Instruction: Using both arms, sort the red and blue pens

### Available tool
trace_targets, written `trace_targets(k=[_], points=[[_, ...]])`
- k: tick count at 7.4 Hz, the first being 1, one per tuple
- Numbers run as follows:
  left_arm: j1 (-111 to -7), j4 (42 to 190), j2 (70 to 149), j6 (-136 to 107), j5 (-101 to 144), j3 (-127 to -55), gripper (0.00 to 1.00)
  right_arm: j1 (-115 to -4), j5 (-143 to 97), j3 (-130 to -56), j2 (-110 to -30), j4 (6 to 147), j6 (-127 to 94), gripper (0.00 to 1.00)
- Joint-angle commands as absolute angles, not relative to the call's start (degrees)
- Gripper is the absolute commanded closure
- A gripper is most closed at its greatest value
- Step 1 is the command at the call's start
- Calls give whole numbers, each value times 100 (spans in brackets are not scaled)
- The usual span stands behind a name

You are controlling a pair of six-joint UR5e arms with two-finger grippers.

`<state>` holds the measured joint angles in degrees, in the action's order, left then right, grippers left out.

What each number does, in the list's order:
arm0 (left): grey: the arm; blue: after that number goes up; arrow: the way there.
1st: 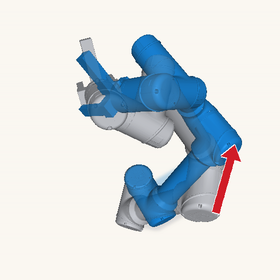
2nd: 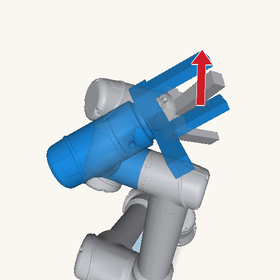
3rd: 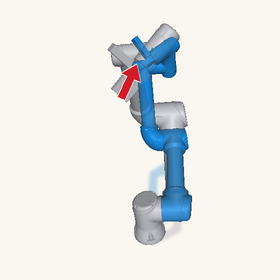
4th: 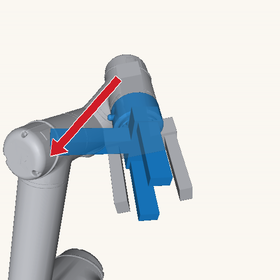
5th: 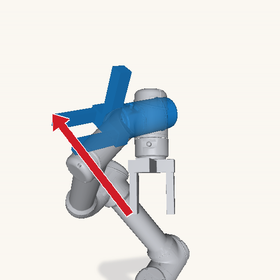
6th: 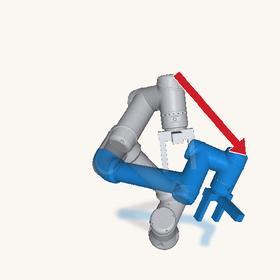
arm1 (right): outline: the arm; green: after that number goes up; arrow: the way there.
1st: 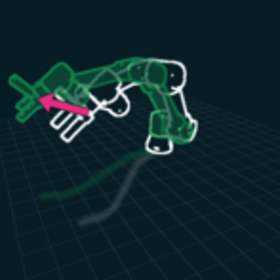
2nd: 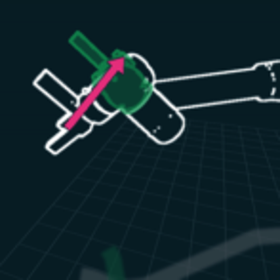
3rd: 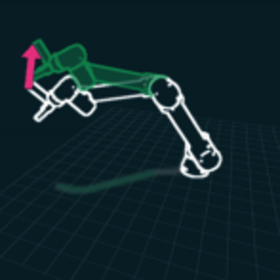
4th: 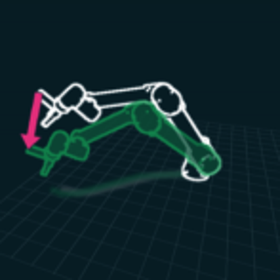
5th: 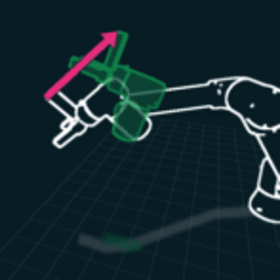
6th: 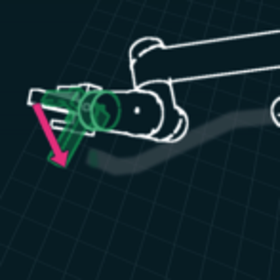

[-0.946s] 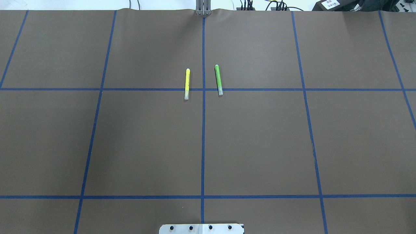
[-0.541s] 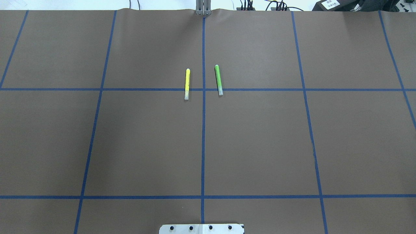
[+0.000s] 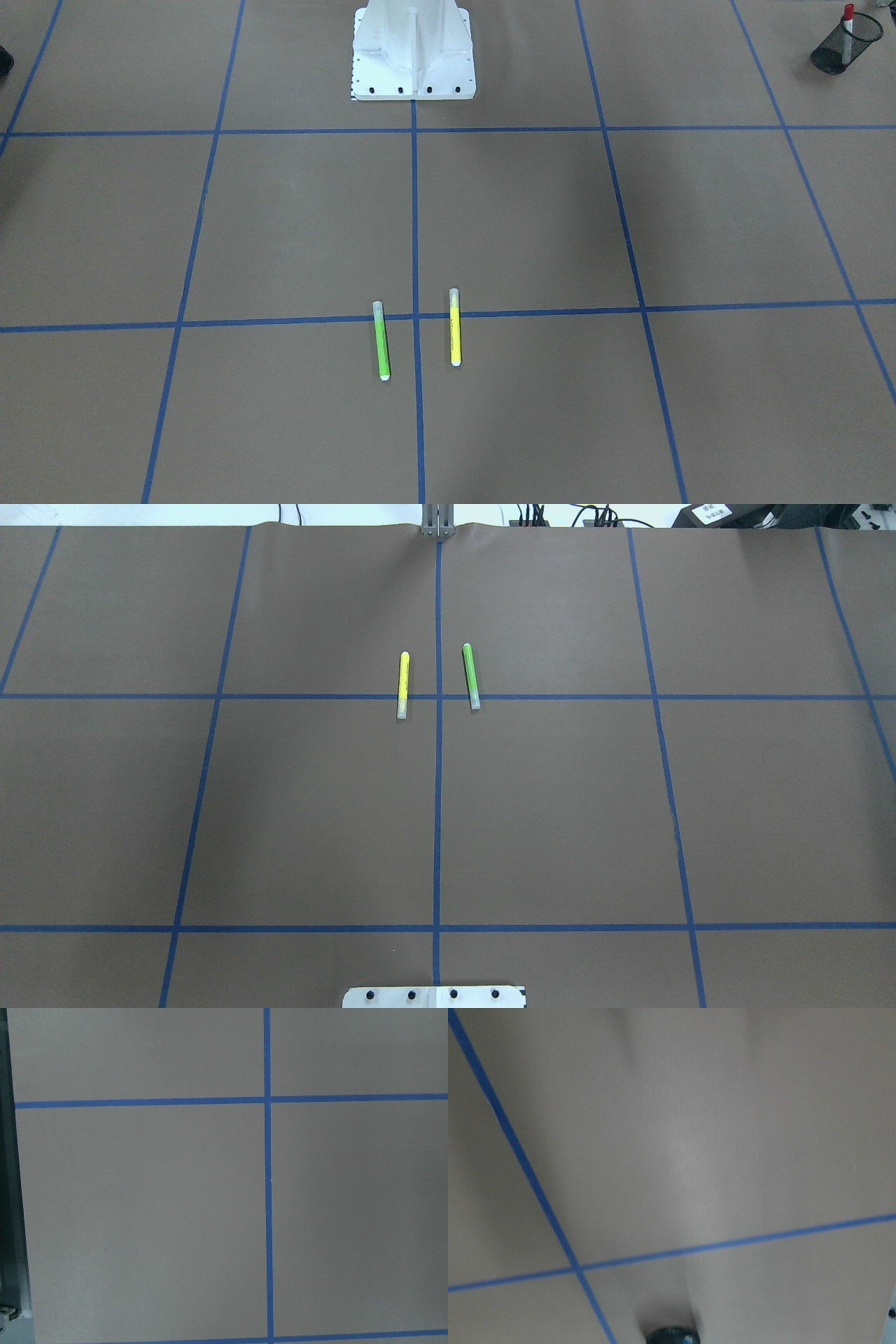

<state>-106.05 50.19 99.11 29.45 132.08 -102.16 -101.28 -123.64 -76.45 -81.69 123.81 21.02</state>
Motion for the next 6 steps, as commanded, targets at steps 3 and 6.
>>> trace_targets(k=[3, 6], points=[[-10153, 6491, 9914, 2357, 13236, -10195, 0, -9659, -12909, -8225, -8086, 10209, 826, 0], [-9232, 7940, 9853, 1091, 13245, -10012, 0, -9650, -13465, -8235, -8235, 9369, 661, 0]])
